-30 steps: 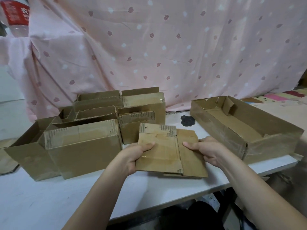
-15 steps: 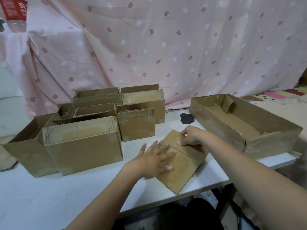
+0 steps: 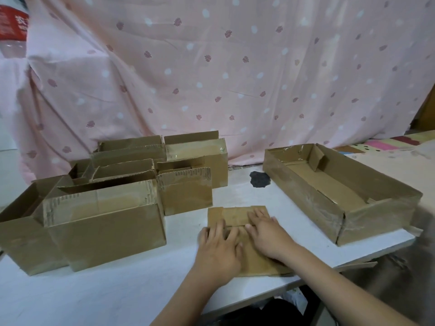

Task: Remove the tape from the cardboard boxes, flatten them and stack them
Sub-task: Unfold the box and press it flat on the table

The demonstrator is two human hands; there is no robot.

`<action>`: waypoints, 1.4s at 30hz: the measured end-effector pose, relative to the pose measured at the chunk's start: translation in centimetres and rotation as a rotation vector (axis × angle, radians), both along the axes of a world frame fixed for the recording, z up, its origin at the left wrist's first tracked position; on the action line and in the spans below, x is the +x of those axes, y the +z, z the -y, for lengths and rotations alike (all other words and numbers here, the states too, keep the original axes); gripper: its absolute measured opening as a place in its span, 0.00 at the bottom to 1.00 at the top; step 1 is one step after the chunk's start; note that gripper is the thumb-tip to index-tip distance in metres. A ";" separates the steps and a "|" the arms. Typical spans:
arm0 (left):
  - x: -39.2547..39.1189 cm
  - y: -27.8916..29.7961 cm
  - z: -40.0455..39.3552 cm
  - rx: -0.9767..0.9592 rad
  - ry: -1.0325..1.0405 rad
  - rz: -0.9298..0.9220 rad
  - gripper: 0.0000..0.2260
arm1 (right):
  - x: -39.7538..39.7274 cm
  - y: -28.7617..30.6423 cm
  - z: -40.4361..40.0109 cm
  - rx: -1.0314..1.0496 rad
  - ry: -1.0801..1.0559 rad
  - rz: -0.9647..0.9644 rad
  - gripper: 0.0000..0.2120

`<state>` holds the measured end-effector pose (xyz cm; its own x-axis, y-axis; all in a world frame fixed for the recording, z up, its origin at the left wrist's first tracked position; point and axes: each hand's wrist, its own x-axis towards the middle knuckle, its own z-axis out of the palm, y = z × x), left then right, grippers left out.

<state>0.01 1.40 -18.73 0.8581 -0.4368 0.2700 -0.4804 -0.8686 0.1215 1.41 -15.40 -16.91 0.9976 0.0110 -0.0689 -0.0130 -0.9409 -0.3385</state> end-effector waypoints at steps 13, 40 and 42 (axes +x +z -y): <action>2.0 -0.1 2.0 0.060 0.064 -0.232 0.32 | -0.9 -1.5 0.0 -0.132 0.043 0.094 0.28; -0.7 0.4 2.3 -0.098 0.111 -0.198 0.29 | -3.3 5.9 1.3 0.572 -0.535 -0.088 0.07; -1.1 0.7 1.8 -0.208 0.103 -0.132 0.26 | -4.2 5.6 1.3 0.633 -0.538 -0.023 0.09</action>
